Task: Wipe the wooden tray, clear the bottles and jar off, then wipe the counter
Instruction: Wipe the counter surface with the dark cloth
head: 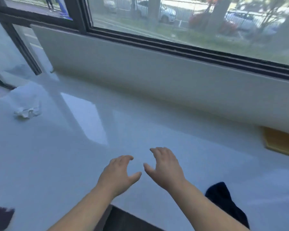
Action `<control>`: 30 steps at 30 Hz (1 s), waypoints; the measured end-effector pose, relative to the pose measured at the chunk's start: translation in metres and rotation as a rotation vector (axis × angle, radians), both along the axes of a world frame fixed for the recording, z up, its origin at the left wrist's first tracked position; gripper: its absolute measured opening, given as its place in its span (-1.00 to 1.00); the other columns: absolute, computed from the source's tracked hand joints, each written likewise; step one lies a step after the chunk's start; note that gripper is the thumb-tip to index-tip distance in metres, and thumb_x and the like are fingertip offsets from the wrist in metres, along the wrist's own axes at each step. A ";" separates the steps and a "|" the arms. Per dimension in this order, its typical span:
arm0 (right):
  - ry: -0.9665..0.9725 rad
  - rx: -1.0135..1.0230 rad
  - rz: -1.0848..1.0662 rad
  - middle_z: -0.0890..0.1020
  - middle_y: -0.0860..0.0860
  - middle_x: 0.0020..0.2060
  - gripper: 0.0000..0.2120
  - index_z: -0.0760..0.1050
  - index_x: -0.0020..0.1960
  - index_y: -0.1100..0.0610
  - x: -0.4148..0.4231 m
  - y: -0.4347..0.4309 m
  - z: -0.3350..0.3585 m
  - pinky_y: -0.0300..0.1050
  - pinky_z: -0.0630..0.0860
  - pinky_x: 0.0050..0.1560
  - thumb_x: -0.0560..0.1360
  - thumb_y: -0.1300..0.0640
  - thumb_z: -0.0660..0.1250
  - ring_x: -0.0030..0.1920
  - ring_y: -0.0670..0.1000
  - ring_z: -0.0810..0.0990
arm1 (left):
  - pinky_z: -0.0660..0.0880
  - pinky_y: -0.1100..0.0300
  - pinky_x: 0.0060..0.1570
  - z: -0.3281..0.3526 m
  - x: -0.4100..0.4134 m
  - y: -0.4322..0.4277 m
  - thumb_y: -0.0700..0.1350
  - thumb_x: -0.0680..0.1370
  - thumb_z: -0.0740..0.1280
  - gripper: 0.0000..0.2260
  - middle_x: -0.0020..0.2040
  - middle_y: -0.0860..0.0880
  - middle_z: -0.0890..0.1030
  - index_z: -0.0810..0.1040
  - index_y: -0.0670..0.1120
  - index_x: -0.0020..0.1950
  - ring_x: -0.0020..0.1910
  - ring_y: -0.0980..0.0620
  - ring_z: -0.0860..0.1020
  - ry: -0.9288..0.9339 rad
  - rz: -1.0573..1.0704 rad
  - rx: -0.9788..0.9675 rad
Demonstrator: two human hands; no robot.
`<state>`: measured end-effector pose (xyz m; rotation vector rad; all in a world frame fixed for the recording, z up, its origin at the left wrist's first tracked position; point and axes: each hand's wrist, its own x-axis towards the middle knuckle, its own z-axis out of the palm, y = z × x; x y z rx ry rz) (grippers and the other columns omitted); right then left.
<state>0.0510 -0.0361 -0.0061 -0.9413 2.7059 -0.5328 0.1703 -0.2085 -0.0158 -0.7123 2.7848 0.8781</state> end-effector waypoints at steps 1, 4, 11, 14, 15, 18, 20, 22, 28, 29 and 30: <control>0.007 0.022 -0.045 0.44 0.00 0.46 -0.33 0.33 0.54 0.04 -0.012 0.031 -0.002 0.00 0.17 0.54 0.54 -0.28 0.20 0.52 0.09 0.26 | 0.39 0.13 0.32 -0.003 -0.018 0.021 0.45 0.42 0.22 -0.32 0.46 0.27 0.38 0.32 0.22 0.49 0.47 0.18 0.26 -0.019 -0.060 0.016; -0.016 0.087 -0.167 0.36 -0.03 0.51 -0.36 0.24 0.58 0.01 -0.034 0.123 -0.011 0.00 0.18 0.53 0.59 -0.26 0.16 0.55 0.06 0.19 | 0.42 0.16 0.23 -0.013 -0.066 0.089 0.44 0.39 0.23 -0.30 0.44 0.25 0.41 0.35 0.20 0.47 0.43 0.19 0.33 -0.056 -0.211 0.054; -0.099 0.133 -0.240 0.36 -0.08 0.50 -0.36 0.26 0.57 -0.06 -0.035 0.282 -0.044 -0.08 0.23 0.49 0.54 -0.28 0.13 0.52 -0.02 0.24 | 0.41 0.16 0.29 -0.038 -0.122 0.228 0.48 0.35 0.25 -0.25 0.49 0.29 0.31 0.28 0.24 0.49 0.44 0.22 0.29 -0.106 -0.487 0.057; -0.160 0.114 -0.152 0.36 -0.07 0.52 -0.31 0.27 0.57 -0.07 -0.027 0.323 -0.064 -0.08 0.25 0.50 0.51 -0.32 0.15 0.52 -0.01 0.27 | 0.27 0.17 0.42 -0.055 -0.122 0.263 0.54 0.32 0.27 -0.15 0.59 0.26 0.15 0.16 0.32 0.56 0.52 0.19 0.17 -0.094 -0.582 0.000; -0.169 0.114 -0.111 0.37 -0.06 0.52 -0.31 0.29 0.57 -0.07 -0.024 0.332 -0.070 -0.08 0.25 0.50 0.50 -0.32 0.17 0.52 0.01 0.30 | 0.19 0.16 0.47 -0.062 -0.119 0.271 0.55 0.32 0.26 -0.14 0.62 0.24 0.10 0.13 0.34 0.58 0.55 0.16 0.14 -0.093 -0.622 -0.027; -0.109 0.129 -0.023 0.53 -0.05 0.42 -0.33 0.45 0.48 -0.09 -0.021 0.353 -0.081 -0.06 0.41 0.41 0.43 -0.32 0.29 0.43 0.03 0.49 | 0.14 0.09 0.51 -0.073 -0.109 0.287 0.53 0.33 0.30 -0.16 0.62 0.09 0.23 0.31 0.26 0.56 0.54 0.01 0.30 -0.049 -0.738 -0.154; -0.073 0.140 0.010 0.62 -0.05 0.32 -0.35 0.55 0.39 -0.07 -0.024 0.358 -0.083 -0.03 0.53 0.32 0.37 -0.33 0.36 0.35 0.05 0.58 | 0.18 0.00 0.44 -0.075 -0.107 0.294 0.49 0.32 0.35 -0.20 0.52 -0.03 0.43 0.50 0.13 0.48 0.42 -0.09 0.50 -0.047 -0.771 -0.209; -0.010 0.146 0.047 0.64 -0.02 0.29 -0.36 0.60 0.34 -0.04 -0.030 0.360 -0.085 0.07 0.55 0.30 0.35 -0.32 0.41 0.37 0.09 0.57 | 0.12 -0.04 0.43 -0.077 -0.108 0.297 0.47 0.36 0.35 -0.25 0.48 -0.07 0.49 0.55 0.08 0.44 0.39 -0.13 0.53 -0.023 -0.778 -0.259; 0.077 0.115 0.083 0.63 0.03 0.30 -0.37 0.59 0.34 0.02 -0.037 0.357 -0.090 0.15 0.56 0.29 0.35 -0.24 0.49 0.36 0.14 0.57 | 0.28 -0.07 0.35 -0.084 -0.107 0.292 0.40 0.45 0.34 -0.40 0.39 -0.08 0.58 0.61 0.08 0.37 0.31 -0.14 0.58 0.010 -0.837 -0.292; 0.100 0.090 0.084 0.63 0.04 0.30 -0.37 0.55 0.36 0.00 -0.036 0.356 -0.092 0.14 0.56 0.29 0.36 -0.21 0.50 0.33 0.14 0.58 | 0.30 -0.05 0.33 -0.087 -0.106 0.290 0.39 0.46 0.35 -0.41 0.38 -0.06 0.58 0.61 0.08 0.36 0.29 -0.12 0.57 0.051 -0.844 -0.283; 0.136 0.054 0.087 0.63 0.05 0.29 -0.41 0.53 0.37 -0.03 -0.034 0.355 -0.094 0.11 0.57 0.28 0.37 -0.14 0.51 0.30 0.14 0.60 | 0.32 -0.03 0.31 -0.091 -0.107 0.288 0.38 0.47 0.35 -0.43 0.36 -0.05 0.59 0.61 0.08 0.36 0.28 -0.10 0.54 0.105 -0.853 -0.274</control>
